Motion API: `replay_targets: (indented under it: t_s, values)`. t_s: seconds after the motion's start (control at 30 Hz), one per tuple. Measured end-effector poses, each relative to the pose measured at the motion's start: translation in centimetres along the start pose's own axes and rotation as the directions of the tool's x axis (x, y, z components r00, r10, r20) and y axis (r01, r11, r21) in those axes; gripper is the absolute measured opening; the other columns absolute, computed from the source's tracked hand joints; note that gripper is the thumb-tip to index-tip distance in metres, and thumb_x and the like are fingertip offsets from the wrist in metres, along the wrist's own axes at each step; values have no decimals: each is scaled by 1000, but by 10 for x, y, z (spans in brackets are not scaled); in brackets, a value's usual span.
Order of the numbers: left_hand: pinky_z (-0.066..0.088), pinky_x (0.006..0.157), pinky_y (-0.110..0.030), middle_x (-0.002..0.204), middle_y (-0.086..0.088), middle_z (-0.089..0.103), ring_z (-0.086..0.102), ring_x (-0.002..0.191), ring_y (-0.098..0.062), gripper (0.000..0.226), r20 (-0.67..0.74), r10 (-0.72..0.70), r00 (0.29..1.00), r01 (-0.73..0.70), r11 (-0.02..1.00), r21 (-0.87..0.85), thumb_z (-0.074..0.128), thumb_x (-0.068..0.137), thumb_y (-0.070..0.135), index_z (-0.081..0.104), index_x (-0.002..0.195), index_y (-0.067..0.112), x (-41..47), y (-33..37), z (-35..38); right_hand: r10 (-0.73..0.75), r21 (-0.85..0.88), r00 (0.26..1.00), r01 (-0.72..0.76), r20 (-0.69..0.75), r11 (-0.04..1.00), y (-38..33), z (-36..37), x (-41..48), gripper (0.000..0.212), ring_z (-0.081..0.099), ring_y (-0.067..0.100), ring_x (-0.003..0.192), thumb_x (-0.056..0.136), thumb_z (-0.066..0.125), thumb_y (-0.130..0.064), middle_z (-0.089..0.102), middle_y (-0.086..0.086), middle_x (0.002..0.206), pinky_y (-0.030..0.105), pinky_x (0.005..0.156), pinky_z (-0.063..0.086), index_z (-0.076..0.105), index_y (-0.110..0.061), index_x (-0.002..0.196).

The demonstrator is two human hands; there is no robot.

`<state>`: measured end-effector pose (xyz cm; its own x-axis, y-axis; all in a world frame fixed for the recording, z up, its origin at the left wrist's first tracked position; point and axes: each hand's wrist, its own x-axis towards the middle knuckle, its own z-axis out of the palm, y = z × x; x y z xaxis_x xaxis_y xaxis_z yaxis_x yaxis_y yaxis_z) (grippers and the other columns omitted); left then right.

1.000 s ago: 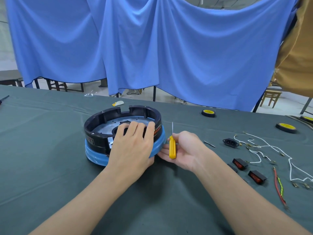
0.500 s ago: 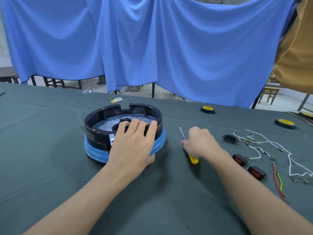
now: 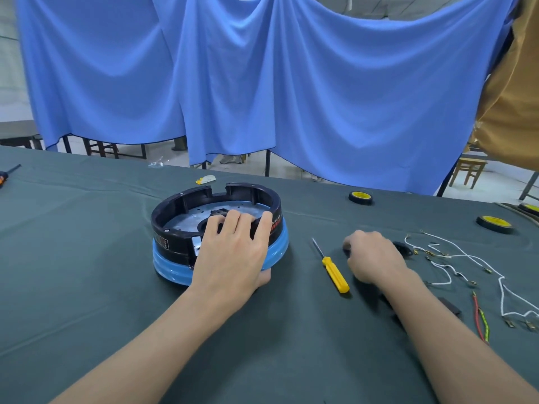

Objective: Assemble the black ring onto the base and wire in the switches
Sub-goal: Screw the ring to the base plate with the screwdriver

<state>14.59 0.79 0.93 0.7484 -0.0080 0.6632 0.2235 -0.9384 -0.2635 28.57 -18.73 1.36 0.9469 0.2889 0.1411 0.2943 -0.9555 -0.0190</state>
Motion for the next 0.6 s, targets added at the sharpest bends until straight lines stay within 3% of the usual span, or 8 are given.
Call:
replay_targets:
  t_s: [0.13, 0.3, 0.4, 0.53, 0.6]
  values:
    - [48, 73, -41, 86, -9, 63, 60, 83, -31, 85, -39, -66, 997, 65, 998, -26, 88, 45, 42, 65, 118, 6, 5, -4, -5, 58, 46, 997, -56, -52, 997, -1, -1, -3, 26, 57, 35, 100, 86, 46, -4, 57, 14, 110, 33, 73, 44, 59, -14, 106]
    - [49, 70, -41, 84, -11, 65, 61, 80, -34, 83, -133, -208, 969, 194, 975, -108, 87, 44, 39, 66, 117, 3, 21, -16, -21, 77, 62, 997, -75, -27, 995, -6, -5, -9, 24, 55, 35, 107, 88, 48, -10, 56, 13, 115, 35, 77, 43, 56, -13, 110]
    - [46, 74, -43, 87, -11, 66, 59, 84, -35, 85, -121, -302, 946, 275, 941, -198, 86, 49, 40, 63, 122, 4, 33, -22, -36, 97, 121, 995, -93, -21, 988, -5, -12, -13, 21, 55, 36, 106, 89, 48, -13, 56, 15, 115, 35, 79, 45, 56, -12, 109]
    - [37, 80, -37, 96, -3, 61, 50, 93, -28, 86, -34, -424, 905, 377, 836, -400, 79, 60, 46, 51, 135, 14, 44, -28, -56, 79, 346, 997, -69, -13, 936, -7, -35, -17, 18, 59, 31, 99, 85, 54, -14, 66, 10, 104, 33, 81, 51, 69, -16, 94]
    - [37, 73, -33, 97, 5, 59, 47, 95, -22, 81, 16, -514, 858, 444, 723, -529, 76, 60, 50, 48, 132, 25, 48, -33, -67, 17, 505, 999, -1, -27, 863, -11, -51, -19, 16, 62, 17, 87, 84, 58, -14, 70, -2, 85, 18, 69, 50, 72, -22, 83]
